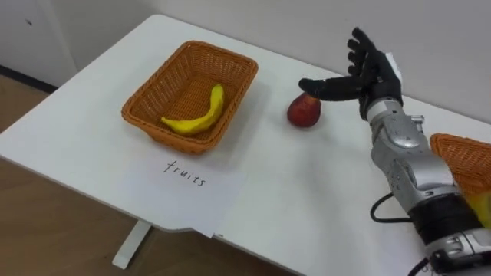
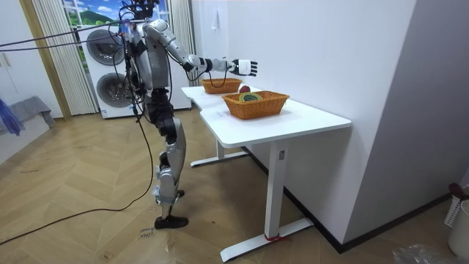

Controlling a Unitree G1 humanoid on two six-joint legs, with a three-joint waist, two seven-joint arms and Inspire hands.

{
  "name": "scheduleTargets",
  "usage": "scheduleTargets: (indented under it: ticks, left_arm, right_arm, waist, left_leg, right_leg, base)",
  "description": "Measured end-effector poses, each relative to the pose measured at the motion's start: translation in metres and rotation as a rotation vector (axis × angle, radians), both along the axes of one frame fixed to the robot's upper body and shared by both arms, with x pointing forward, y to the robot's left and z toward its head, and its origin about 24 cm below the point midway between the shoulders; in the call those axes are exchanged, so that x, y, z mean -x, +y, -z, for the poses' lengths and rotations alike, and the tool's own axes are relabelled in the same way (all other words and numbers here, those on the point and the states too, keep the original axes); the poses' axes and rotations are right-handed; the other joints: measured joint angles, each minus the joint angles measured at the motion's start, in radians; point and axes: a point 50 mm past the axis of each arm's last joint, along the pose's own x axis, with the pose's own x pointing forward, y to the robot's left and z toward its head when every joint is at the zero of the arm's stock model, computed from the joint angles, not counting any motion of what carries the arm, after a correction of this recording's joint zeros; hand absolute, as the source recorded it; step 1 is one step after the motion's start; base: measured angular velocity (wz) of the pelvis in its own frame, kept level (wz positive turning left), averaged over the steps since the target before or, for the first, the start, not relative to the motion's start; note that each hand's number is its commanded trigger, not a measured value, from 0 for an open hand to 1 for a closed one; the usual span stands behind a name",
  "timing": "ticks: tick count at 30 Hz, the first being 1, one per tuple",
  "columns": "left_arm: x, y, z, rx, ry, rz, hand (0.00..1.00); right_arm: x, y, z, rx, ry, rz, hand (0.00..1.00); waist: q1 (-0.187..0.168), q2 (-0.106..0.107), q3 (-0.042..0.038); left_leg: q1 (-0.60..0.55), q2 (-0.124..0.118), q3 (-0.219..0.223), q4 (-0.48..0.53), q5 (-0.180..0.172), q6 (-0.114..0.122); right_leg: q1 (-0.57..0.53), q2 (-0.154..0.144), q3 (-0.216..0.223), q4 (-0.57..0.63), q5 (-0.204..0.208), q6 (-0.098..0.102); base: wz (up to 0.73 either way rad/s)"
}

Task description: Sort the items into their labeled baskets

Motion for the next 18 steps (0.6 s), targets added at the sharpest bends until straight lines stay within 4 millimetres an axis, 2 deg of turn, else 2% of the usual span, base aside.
scheduleTargets:
  ticks: [5,12,18]
  left_arm:
    - [0.004,-0.004,0.002,0.015,0.022,0.015,0.0]
    - [0.001,-0.006,0.002,0.018,0.017,0.035,0.0]
    - [-0.004,-0.006,0.001,0.019,0.004,0.041,0.0]
  right_arm:
    - [0.003,-0.003,0.021,-0.08,0.091,0.006,0.0]
    - [0.005,-0.002,0.03,-0.091,0.132,-0.002,0.0]
    - [0.006,0.0,0.034,-0.086,0.148,-0.005,0.0]
  waist:
    - [0.003,0.009,0.003]
    - [0.006,0.017,0.0006]
    - [0.024,0.016,0.0003]
  left_leg:
    - [-0.013,-0.003,0.0,0.001,0.002,0.003]
    - [-0.051,-0.003,0.001,0.002,0.008,0.001]
    - [-0.058,-0.004,0.001,0.001,0.009,0.001]
  right_leg:
    - [-0.001,-0.003,-0.012,0.0,0.0,0.001]
    - [-0.041,-0.003,-0.013,-0.002,0.0,0.002]
    - [-0.051,-0.004,-0.012,-0.001,0.0,0.002]
  base:
    - [0.09]
    - [0.0]
    - [0.0]
